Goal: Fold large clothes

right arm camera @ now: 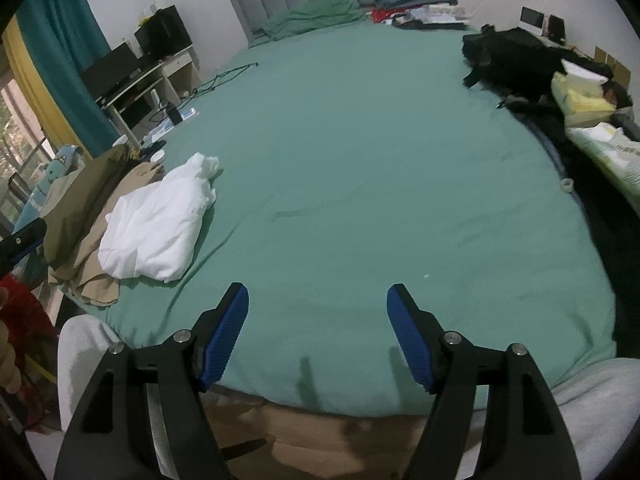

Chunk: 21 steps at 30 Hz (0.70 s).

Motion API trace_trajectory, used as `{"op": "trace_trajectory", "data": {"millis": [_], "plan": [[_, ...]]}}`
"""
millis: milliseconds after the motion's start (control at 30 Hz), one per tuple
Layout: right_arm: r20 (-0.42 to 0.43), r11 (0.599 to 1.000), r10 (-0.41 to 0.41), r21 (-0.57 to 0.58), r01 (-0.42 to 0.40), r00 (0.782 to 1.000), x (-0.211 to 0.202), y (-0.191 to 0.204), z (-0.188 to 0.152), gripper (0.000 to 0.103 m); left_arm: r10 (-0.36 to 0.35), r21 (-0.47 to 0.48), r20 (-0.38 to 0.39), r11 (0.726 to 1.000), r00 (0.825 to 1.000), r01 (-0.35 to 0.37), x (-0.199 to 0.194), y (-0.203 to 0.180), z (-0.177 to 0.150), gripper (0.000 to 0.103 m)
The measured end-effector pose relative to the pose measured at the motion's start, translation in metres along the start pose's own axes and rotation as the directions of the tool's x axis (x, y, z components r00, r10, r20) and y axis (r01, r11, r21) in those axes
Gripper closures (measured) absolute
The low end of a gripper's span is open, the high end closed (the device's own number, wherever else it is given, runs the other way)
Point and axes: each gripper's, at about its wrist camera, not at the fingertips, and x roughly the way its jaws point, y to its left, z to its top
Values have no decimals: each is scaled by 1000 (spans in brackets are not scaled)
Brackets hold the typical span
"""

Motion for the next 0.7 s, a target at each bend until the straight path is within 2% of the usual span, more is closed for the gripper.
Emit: {"op": "trace_trajectory", "data": {"millis": [133, 233, 367, 567, 700], "plan": [[30, 1000, -26, -1, 26, 999, -15, -5, 6, 29, 25, 28, 31, 999, 999, -26, -8, -12, 5, 54], [60, 999, -42, -13, 43, 997, -29, -6, 11, 15, 30, 43, 52, 999, 998, -32, -14, -19, 9, 54], [109, 997, -63, -28, 66, 992, -51, -8, 20, 14, 28, 59, 81, 998, 996, -32, -23, -27, 12, 40], [176, 995, -87, -39, 96, 980, -79, -6, 31, 14, 30, 81, 128, 996, 991, -41, -37, -37, 19, 38], [214, 993, -98, -48, 110, 972, -96, -3, 37, 14, 30, 94, 173, 994, 984, -47, -49, -41, 24, 31]]}}
